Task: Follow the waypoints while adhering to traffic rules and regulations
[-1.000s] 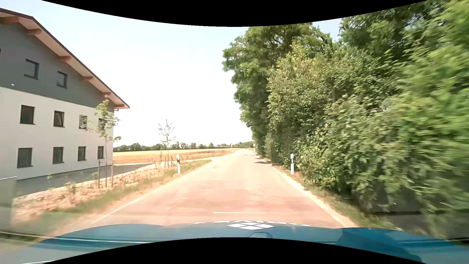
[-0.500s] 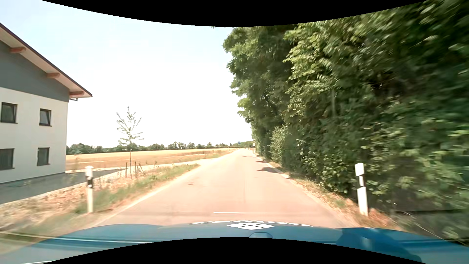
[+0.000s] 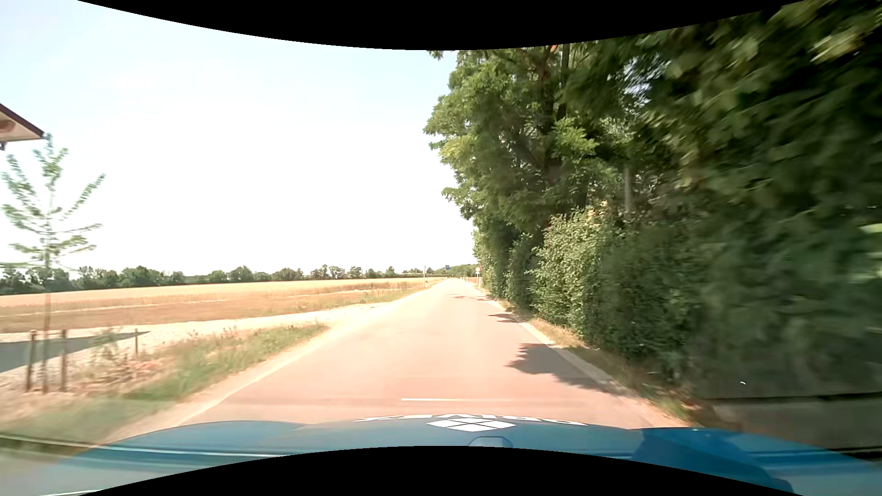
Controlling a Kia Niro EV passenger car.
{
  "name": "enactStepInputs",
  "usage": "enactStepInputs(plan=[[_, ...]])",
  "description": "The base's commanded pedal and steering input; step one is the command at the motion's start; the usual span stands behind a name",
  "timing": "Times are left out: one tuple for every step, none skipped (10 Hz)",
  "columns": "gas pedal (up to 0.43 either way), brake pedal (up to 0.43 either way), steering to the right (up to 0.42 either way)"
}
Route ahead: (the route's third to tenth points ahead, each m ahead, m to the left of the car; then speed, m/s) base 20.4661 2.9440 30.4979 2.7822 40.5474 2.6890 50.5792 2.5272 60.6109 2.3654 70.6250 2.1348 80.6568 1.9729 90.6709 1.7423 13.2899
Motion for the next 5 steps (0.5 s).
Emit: enactStepInputs(plan=[[0.177,0.0,0.001],[0.177,0.0,0.001],[0.177,0.0,0.0],[0.177,0.0,0.0],[0.177,0.0,-0.001]])
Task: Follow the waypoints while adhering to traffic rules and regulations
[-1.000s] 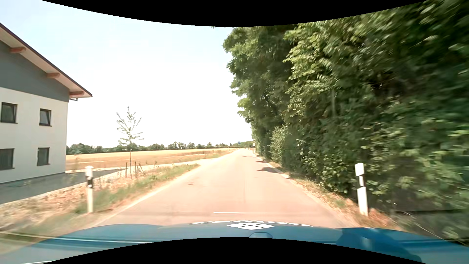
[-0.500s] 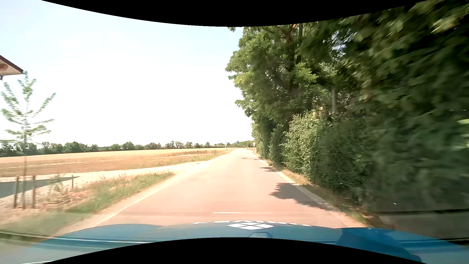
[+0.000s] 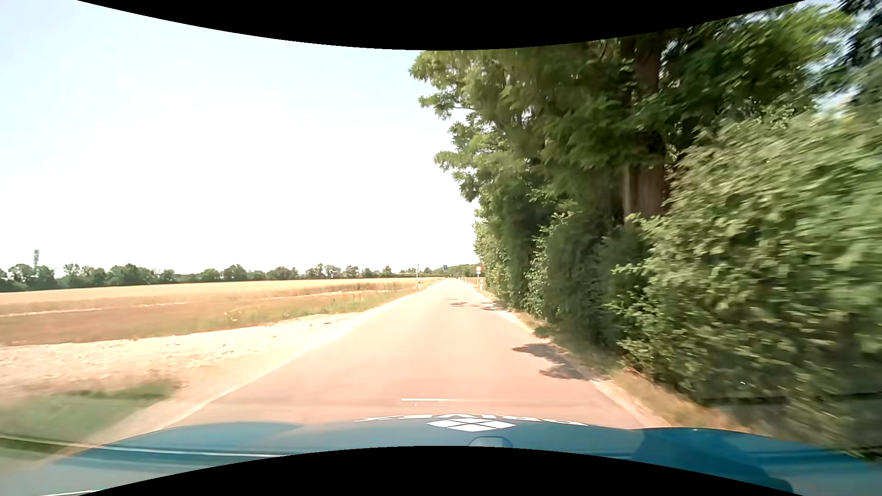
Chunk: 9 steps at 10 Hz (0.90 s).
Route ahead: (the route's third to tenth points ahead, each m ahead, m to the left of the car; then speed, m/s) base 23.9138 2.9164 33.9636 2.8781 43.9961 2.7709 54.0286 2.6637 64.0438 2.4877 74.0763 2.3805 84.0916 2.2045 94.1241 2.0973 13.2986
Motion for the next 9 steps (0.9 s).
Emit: enactStepInputs(plan=[[0.177,0.0,-0.002],[0.177,0.0,-0.002],[0.177,0.0,-0.002],[0.177,0.0,-0.002],[0.177,0.0,-0.002],[0.177,0.0,-0.002],[0.177,0.0,-0.002],[0.177,0.0,-0.002],[0.177,0.0,-0.002]])
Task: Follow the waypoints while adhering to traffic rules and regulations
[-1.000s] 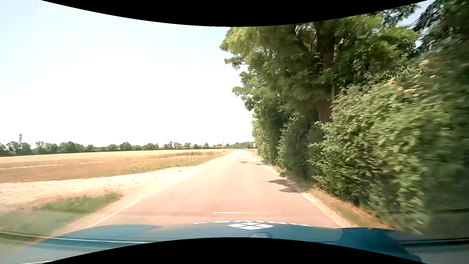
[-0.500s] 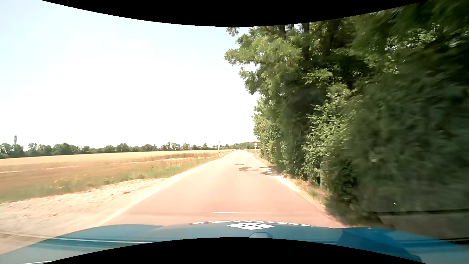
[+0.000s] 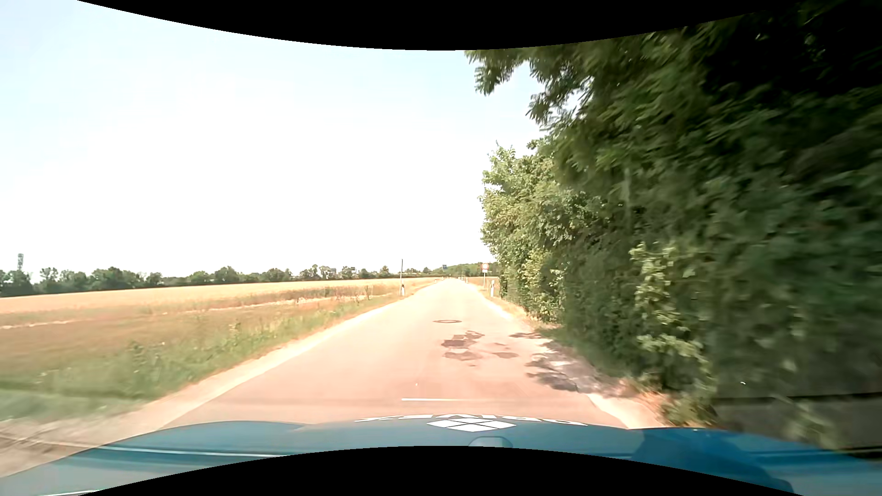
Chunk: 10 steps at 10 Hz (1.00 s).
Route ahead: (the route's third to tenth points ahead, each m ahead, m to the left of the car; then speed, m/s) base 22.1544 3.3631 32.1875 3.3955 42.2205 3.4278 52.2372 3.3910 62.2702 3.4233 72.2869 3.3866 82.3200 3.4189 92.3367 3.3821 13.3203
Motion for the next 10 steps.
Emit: enactStepInputs(plan=[[0.177,0.0,-0.002],[0.177,0.0,-0.002],[0.177,0.0,-0.002],[0.177,0.0,-0.002],[0.177,0.0,-0.003],[0.177,0.0,-0.002],[0.177,0.0,-0.002],[0.177,0.0,-0.002],[0.177,0.0,-0.002],[0.177,0.0,-0.003]])
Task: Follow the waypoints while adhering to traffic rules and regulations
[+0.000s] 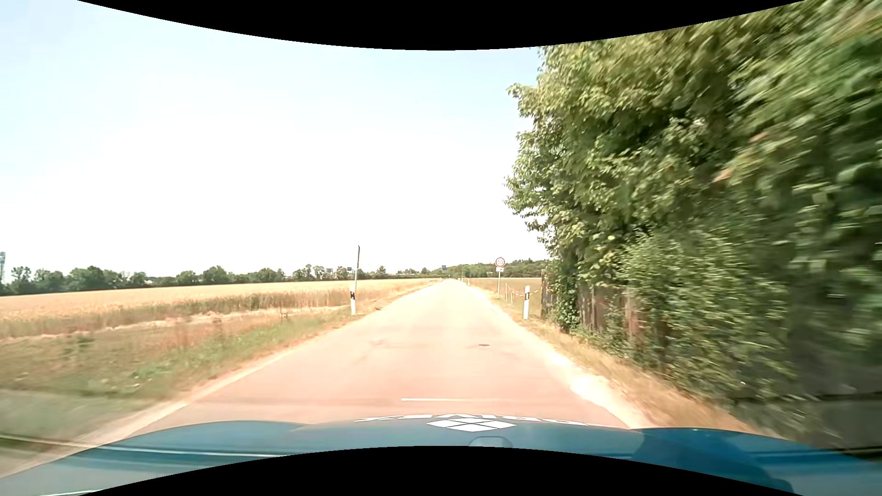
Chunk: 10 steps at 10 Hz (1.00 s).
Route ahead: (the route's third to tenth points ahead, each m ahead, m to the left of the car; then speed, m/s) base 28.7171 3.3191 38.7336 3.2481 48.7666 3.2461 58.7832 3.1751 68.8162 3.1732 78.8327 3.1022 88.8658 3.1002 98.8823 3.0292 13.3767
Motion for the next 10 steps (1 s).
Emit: enactStepInputs(plan=[[0.177,0.0,-0.002],[0.177,0.0,-0.002],[0.177,0.0,-0.002],[0.177,0.0,-0.002],[0.177,0.0,-0.002],[0.177,0.0,-0.004],[0.177,0.0,-0.004],[0.177,0.0,-0.004],[0.177,0.0,-0.004],[0.177,0.0,-0.004]])
